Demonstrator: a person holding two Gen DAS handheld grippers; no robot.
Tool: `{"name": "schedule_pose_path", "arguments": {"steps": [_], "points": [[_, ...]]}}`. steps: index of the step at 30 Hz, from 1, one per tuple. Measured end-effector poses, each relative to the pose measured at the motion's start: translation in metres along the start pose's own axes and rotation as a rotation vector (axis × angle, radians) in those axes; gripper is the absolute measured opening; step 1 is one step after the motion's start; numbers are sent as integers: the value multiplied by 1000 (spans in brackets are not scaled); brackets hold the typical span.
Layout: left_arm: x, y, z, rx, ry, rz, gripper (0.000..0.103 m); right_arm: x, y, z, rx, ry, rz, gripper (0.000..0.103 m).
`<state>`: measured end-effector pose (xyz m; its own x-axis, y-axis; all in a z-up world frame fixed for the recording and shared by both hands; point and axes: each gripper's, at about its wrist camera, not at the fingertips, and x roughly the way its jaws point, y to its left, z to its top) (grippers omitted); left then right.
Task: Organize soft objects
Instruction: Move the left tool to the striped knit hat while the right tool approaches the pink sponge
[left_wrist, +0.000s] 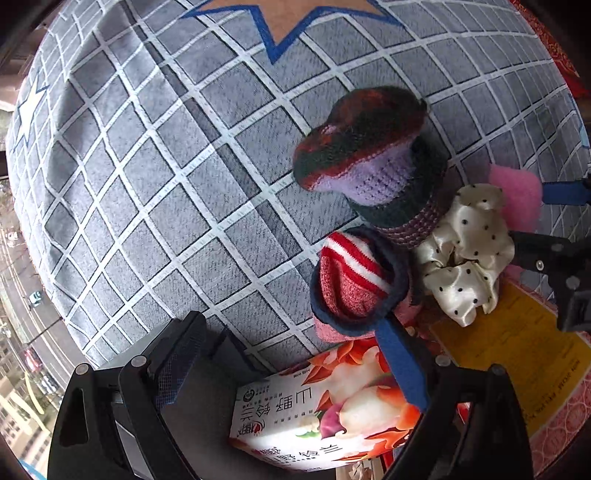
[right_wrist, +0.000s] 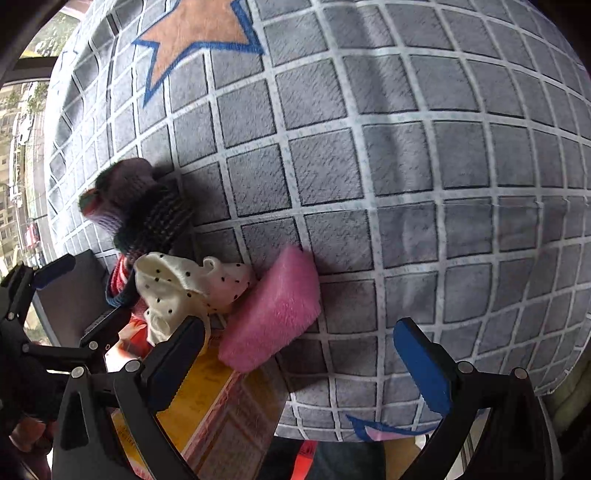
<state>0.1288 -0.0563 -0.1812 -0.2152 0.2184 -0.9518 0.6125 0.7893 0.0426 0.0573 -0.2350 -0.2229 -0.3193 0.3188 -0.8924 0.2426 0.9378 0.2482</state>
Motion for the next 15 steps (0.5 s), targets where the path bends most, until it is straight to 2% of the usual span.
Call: {"name": "schedule_pose_path", "arguments": {"steps": [3,6,7,9,11,13,15], "points": [[7,-4,8,22,17,28,95,12,6,1,-48,7,-64,103],[9,-2,15,4,2,50,100,16,8,-3,-102,-29,-174,103],[9,-1,17,-4,-4,51,100,15,9,-4,-110,-43,-172,103],[9,3,20,-16,-21,60,103,12,2,-5,-108,-64,-193,103],[7,11,23,-23,-45,53,103,8,-9,-6,-108,-86,-252,103],[3,23,25,-44,-74,47,103,1,-25,-5,-92,-105,-268,103],[-5,38,24,-83,-113,72,103,-9,-48,-5,-46,-130,-294,103]]}}
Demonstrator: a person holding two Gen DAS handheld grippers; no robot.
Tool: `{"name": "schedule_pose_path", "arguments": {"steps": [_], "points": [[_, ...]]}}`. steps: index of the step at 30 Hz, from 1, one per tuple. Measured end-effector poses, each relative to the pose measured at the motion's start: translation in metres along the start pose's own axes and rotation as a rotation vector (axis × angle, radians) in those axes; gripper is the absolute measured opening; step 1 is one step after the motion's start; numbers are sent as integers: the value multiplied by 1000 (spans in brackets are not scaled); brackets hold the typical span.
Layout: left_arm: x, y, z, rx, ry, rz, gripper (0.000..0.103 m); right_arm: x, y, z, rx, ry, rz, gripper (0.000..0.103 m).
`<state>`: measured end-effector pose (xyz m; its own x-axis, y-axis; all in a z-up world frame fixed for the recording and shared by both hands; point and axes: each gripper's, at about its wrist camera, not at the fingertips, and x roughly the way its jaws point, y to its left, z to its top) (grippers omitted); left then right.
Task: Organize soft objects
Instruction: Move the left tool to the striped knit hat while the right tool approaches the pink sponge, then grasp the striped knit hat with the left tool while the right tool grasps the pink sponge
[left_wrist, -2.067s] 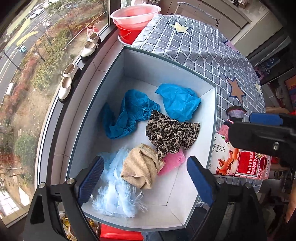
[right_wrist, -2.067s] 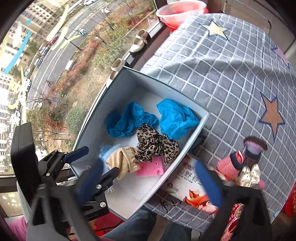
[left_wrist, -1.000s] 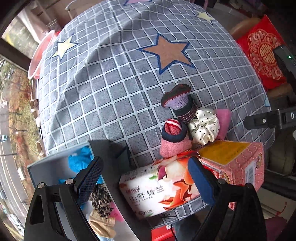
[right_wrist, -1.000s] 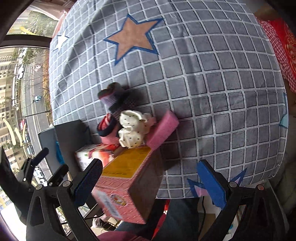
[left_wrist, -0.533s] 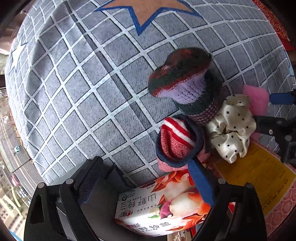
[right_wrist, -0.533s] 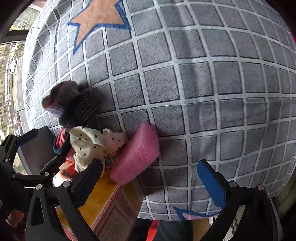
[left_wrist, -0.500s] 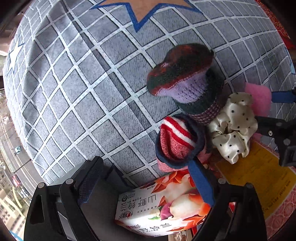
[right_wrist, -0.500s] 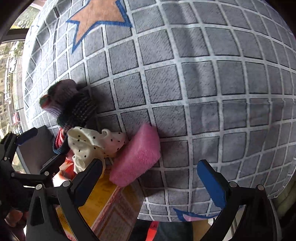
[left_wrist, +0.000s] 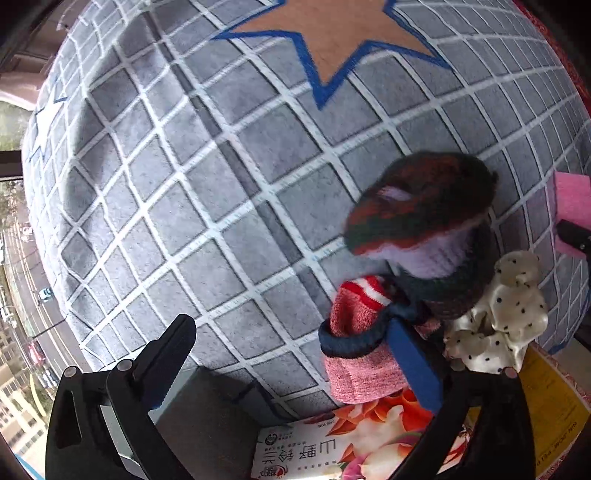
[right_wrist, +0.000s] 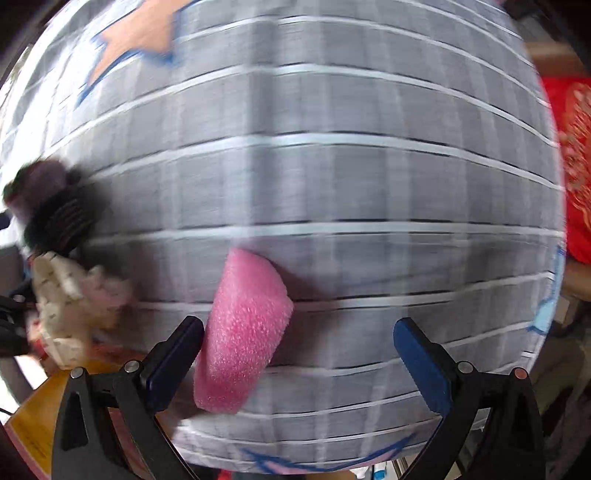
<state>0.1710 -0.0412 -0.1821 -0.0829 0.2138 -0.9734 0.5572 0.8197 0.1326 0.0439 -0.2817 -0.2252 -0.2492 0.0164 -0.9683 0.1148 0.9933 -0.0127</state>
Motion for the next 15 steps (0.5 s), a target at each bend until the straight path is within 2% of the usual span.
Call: {"name": "schedule_pose_path", "arguments": {"steps": [2,5,7,10,15], "points": [[-9,17,-1,-51,-29,-1,103,-4,-22,-1,54,-13,-17,103],[-17,38,-7,-122,-33,-103,103,-11,-49,-7,123,-27,94,103],[-20,43,-12,-148,-30,-147,103,-16,-57,-10,140,-38,134,103],[-15,40,-24,-158,2,-191,103,-17,-64,-19,155,-52,170,103],[3,22,-45,-199,70,-227,103,-7,-52,-29,181,-60,150,103]]}}
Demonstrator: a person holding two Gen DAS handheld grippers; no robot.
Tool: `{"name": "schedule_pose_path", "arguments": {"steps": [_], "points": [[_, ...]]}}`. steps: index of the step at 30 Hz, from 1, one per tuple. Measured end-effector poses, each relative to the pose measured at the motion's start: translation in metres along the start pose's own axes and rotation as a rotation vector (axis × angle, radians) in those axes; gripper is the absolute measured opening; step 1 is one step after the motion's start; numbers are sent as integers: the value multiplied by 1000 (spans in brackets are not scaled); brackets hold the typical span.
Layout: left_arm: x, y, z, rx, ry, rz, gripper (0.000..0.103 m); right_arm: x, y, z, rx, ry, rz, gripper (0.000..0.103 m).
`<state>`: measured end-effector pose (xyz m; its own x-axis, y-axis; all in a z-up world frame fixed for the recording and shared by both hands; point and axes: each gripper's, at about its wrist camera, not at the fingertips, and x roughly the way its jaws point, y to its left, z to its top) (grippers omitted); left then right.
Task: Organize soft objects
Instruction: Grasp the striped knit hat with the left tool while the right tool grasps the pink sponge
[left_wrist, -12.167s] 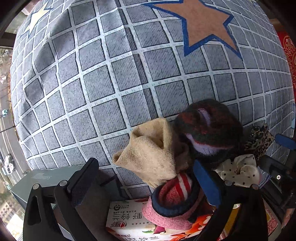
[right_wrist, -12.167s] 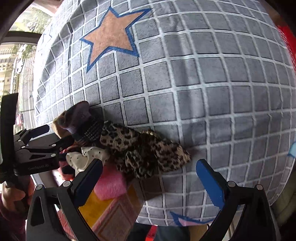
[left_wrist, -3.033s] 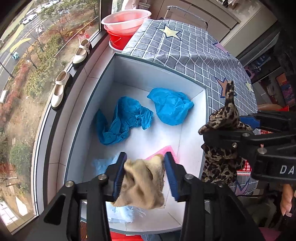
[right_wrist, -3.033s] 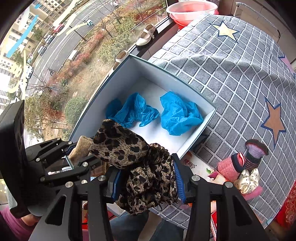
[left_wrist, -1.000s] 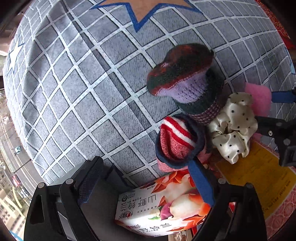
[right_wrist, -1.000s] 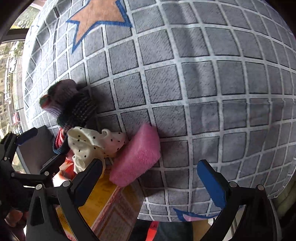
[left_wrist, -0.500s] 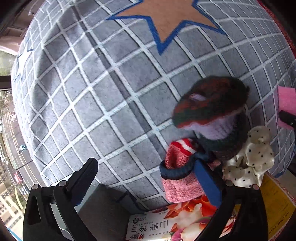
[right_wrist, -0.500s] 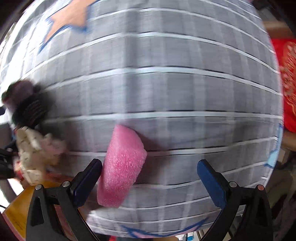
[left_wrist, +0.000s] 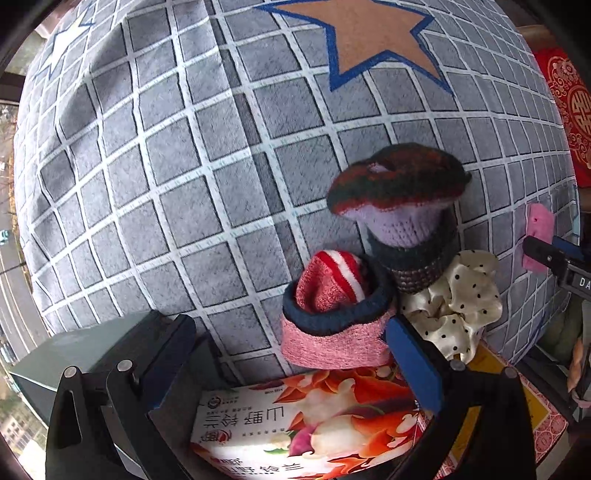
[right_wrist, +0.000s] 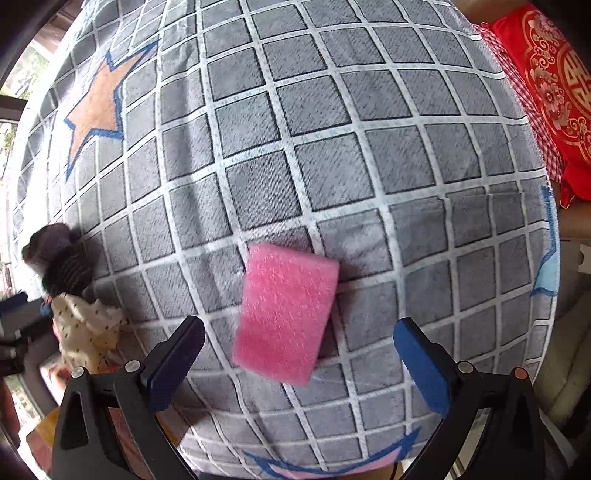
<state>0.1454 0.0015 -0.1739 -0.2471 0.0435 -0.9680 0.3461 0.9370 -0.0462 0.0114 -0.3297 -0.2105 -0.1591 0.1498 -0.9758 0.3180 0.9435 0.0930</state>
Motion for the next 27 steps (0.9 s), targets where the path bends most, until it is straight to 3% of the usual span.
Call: {"name": "schedule_pose_path", "arguments": {"steps": [4,9,13,17,18,19,21,23,24,27], "points": [[17,-3,-5,-30,33,-21,103,22,3,1,21,12,-8,103],[39,-17,-9,-13,52,13,103,28,15,-1,-4,5,-67,103],[63,-38,-8,-5,63,19,102,43,25,-10,-3,34,-64,103],[74,-59,-11,15,55,-2,90,50,38,30,-29,50,-64,103],[76,-62,-14,14,52,-12,80,52,42,28,-34,48,-61,102],[77,-66,-14,9,48,-34,75,53,44,26,-43,43,-62,99],[78,-78,-16,9,25,-58,53,42,42,15,-81,14,-77,86],[74,-90,-27,11,4,-62,44,35,46,11,-131,-22,-82,57],[73,-93,-31,12,-15,-56,40,31,48,10,-157,-40,-77,50],[64,-97,-43,-4,-71,-53,36,24,44,9,-158,-50,-27,50]]}}
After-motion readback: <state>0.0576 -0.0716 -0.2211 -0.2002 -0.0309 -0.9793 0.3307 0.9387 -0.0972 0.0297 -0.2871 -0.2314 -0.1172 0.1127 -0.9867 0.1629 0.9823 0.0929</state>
